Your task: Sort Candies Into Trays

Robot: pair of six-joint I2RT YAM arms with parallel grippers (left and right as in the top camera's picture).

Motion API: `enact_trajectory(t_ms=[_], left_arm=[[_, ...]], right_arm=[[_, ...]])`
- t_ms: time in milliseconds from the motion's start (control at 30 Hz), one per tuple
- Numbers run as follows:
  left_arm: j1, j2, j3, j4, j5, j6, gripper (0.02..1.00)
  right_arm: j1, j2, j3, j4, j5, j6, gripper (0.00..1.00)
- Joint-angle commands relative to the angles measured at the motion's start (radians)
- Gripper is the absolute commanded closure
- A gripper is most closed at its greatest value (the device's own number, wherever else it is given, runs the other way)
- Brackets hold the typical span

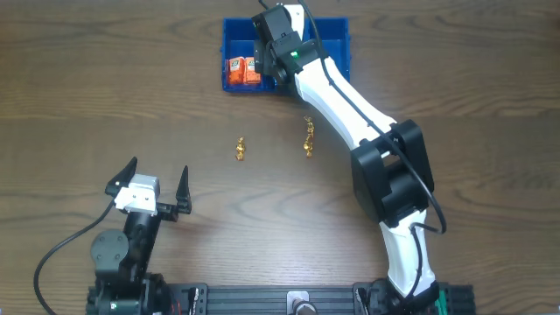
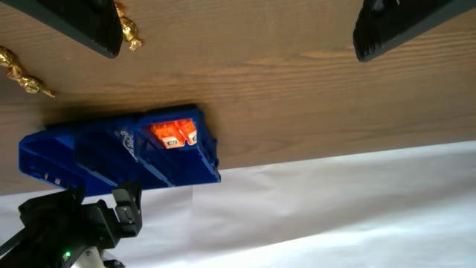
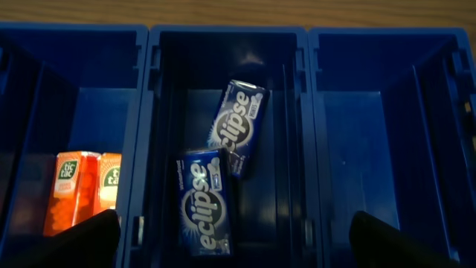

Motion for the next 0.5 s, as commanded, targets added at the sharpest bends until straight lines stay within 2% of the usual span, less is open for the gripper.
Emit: enact_trajectory(t_ms=[33,167,267,500], left_arm=[[-0.002,-0.006,-0.024,-0.032,0.018,0.011,0.023],[-0.002,-0.006,-0.024,-0.032,0.018,0.011,0.023],[-0.002,-0.006,-0.024,-0.032,0.018,0.011,0.023],[-0.002,-0.006,-0.024,-0.032,0.018,0.011,0.025]], right_arm=[[0.021,-0.136,0.002,-0.042,0.018,0.005,0.001],[0.058,-0.21,0.002,-0.129,0.023,0.014,0.001],[0.11,-0.259,0.002,-0.261,0.018,0.115,0.001],[0.217,-0.266,-0.029,-0.428,-0.101,0.25,0.001]])
